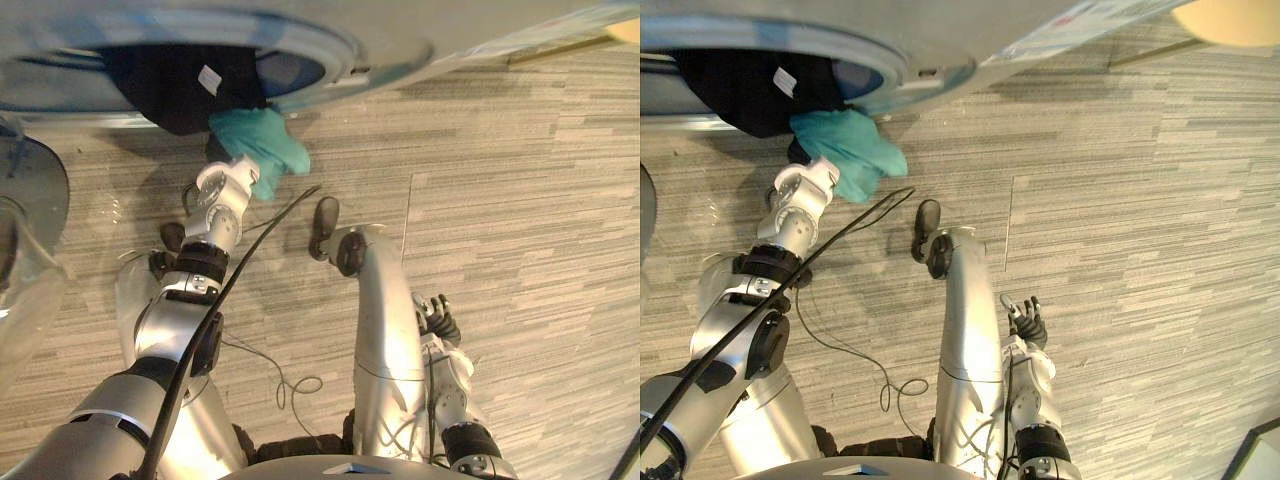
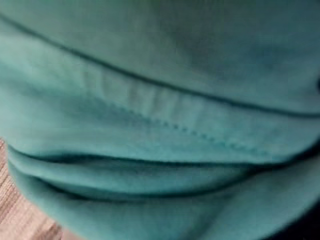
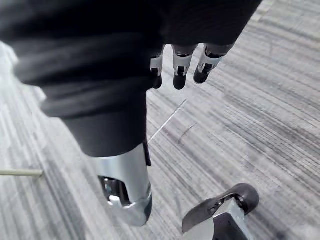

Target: Pick up the laundry basket with both hands and put the clothes into the washing machine.

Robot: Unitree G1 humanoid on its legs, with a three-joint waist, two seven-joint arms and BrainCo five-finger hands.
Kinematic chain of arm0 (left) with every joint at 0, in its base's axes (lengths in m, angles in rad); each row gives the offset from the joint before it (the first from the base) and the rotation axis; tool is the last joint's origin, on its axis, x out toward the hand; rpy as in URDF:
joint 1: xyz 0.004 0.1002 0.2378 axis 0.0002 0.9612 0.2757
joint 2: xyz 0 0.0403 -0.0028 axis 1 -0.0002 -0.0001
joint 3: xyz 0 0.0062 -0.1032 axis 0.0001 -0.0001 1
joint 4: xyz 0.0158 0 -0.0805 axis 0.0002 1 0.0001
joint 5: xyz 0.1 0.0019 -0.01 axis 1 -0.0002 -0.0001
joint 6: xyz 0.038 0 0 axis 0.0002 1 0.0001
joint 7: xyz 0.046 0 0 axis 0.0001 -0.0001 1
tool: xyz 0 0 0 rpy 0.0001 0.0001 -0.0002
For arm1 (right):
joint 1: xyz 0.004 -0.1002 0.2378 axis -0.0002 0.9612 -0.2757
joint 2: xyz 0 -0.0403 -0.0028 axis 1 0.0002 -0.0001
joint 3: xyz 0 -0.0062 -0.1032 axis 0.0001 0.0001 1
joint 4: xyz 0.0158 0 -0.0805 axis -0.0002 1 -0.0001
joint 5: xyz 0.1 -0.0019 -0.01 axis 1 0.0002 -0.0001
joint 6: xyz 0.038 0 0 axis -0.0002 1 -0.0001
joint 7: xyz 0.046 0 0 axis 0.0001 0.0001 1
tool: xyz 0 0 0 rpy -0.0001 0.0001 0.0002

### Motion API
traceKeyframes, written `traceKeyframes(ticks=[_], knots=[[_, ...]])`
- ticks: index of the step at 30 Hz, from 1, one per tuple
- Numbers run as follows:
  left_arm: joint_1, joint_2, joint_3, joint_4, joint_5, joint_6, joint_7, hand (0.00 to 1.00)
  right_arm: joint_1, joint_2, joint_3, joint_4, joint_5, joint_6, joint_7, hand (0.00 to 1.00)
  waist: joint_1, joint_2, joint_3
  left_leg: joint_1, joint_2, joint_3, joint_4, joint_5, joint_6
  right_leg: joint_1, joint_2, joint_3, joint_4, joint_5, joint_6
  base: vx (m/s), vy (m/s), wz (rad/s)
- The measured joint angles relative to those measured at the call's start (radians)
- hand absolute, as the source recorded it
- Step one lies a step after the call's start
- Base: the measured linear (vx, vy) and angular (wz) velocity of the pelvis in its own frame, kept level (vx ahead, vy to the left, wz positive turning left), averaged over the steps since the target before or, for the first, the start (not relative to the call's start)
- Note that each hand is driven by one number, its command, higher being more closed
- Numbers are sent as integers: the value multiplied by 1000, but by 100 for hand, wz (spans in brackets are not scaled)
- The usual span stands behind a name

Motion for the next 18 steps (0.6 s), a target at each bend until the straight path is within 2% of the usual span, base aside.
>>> traceKeyframes(ticks=[1,3,7,12,14,15,16,18], knots=[[-32,15,-2,4,-55,1,-1,100,2,-8,-12,-5,2,-2,18,0,-1,3,2,-27,0,4,-1,-13,30,-40,2,3,9,23,-3,-19,44,-38],[-48,27,-7,6,-89,2,1,100,3,-5,-18,7,7,8,29,0,-8,4,2,-42,4,16,5,-5,35,-47,-7,9,3,43,-4,-19,20,-14],[-63,62,-56,24,-169,2,48,100,5,15,-57,11,12,8,36,0,-3,4,2,-34,15,14,3,14,48,-38,4,1,-20,83,-7,-9,4,-15],[-73,63,-99,1,-189,1,121,100,19,35,-95,10,13,12,43,0,1,4,2,-34,8,5,6,23,57,-27,0,-5,-21,89,-9,-11,8,4],[-64,54,-123,-51,-187,1,165,100,27,35,-95,5,13,13,53,0,1,4,2,-34,-3,3,-1,31,56,-25,-10,-8,-20,89,-9,-28,-1,18],[-15,38,-139,-166,-172,-8,200,100,28,34,-94,3,12,13,58,0,1,4,2,-34,-13,0,-7,40,58,-24,-16,-10,-20,88,-10,-28,-8,16],[-5,34,-139,-186,-162,-10,206,100,28,33,-94,3,12,13,58,0,1,4,2,-35,-13,-1,-8,41,58,-23,-17,-11,-19,88,-10,-29,-11,13],[53,3,-138,-296,-132,-45,247,100,28,33,-91,-4,12,12,62,0,1,4,2,-35,-15,-7,-10,46,56,-20,-19,-18,-18,85,-15,-17,-8,4]])
